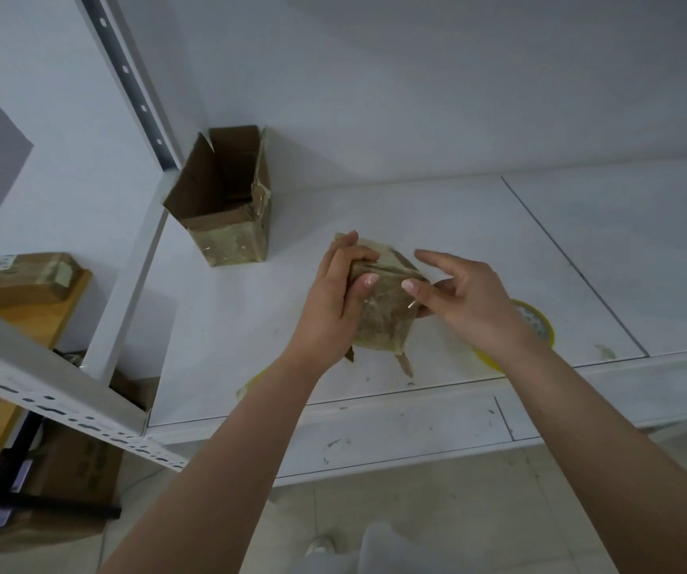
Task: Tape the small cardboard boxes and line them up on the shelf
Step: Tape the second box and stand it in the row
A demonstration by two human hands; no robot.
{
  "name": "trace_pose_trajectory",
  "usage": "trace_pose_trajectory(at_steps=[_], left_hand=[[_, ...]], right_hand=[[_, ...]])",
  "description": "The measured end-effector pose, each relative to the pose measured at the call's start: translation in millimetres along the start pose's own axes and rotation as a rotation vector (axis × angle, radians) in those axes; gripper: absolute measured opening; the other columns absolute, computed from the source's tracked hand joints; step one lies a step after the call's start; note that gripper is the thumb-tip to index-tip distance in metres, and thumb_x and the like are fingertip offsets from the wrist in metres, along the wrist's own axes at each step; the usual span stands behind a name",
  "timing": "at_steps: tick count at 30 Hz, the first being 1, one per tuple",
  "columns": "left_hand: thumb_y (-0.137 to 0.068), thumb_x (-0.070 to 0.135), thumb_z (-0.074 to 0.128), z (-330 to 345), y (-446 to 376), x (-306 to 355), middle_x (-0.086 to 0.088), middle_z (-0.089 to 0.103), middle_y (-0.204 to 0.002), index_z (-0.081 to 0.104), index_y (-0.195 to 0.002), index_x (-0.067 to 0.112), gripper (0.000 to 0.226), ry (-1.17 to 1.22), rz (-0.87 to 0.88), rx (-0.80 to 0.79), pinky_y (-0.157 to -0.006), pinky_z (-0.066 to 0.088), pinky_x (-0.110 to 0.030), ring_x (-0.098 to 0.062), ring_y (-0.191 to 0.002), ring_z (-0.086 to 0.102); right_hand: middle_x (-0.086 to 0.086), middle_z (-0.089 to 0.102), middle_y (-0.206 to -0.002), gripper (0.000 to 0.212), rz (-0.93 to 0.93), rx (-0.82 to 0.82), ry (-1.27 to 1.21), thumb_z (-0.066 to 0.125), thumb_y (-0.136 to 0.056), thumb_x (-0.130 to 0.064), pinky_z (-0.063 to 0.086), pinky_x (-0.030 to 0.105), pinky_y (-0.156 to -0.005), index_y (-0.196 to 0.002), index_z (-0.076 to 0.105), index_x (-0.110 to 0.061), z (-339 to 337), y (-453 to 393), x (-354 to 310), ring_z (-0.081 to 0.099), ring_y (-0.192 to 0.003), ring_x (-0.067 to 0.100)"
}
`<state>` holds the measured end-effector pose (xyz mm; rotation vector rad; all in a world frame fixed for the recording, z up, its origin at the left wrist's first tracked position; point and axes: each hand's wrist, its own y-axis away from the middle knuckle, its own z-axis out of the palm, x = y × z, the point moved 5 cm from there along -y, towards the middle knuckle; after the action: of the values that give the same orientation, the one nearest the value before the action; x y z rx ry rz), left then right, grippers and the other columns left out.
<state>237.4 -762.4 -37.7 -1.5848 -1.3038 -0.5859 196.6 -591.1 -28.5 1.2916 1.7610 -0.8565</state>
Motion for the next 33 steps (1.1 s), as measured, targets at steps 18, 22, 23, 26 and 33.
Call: trace_pose_trajectory(at_steps=[18,22,23,26,33], left_hand=[[-0.099,0.021,0.043,-13.1,4.8,7.1,-0.003,0.052,-0.137,0.057,-0.119,0.013,0.026,0.147,-0.017,0.139,-0.103,0.042,-0.026,-0.011,-0.126,0.05],[-0.099,0.018,0.046,-9.8,5.9,11.7,-0.003,0.05,-0.137,0.057,-0.119,0.012,0.024,0.097,0.012,0.125,-0.103,0.043,-0.027,-0.013,-0.125,0.05],[-0.099,0.016,0.047,-9.4,5.9,11.8,-0.004,0.049,-0.137,0.058,-0.118,0.012,0.022,0.07,0.024,0.124,-0.104,0.041,-0.024,-0.012,-0.126,0.049],[-0.099,0.014,0.049,-9.1,5.1,10.0,-0.005,0.049,-0.139,0.057,-0.117,0.017,0.02,0.044,0.048,0.118,-0.105,0.038,-0.017,-0.011,-0.129,0.047],[-0.096,0.008,0.057,-0.3,18.9,-9.7,-0.006,0.048,-0.141,0.06,-0.116,0.01,0.021,0.075,0.011,0.034,-0.107,0.041,-0.03,-0.002,-0.132,0.043]], right_hand=[[0.008,0.067,-0.079,0.025,-0.211,-0.025,-0.183,0.057,-0.085,-0.046,0.053,0.036,-0.068,-0.097,0.053,-0.024,-0.4,4.5,-0.8,0.066,-0.076,0.024],[0.011,0.061,-0.073,0.026,-0.268,0.055,-0.106,0.064,-0.091,-0.036,0.051,0.032,-0.063,-0.101,0.044,-0.023,3.6,3.6,-4.3,0.058,-0.066,0.022],[0.009,0.061,-0.071,0.026,-0.298,0.069,-0.055,0.064,-0.092,-0.03,0.048,0.026,-0.062,-0.104,0.043,-0.022,4.0,4.2,-4.5,0.057,-0.063,0.017],[0.003,0.061,-0.069,0.033,-0.333,0.055,0.008,0.061,-0.095,-0.026,0.05,0.025,-0.063,-0.122,0.044,-0.02,4.2,7.3,-2.6,0.061,-0.064,0.017],[-0.021,0.057,-0.074,0.02,-0.358,0.021,0.273,0.059,-0.097,-0.022,0.04,0.013,-0.06,-0.115,0.06,-0.013,16.0,16.1,15.3,0.057,-0.064,0.008]])
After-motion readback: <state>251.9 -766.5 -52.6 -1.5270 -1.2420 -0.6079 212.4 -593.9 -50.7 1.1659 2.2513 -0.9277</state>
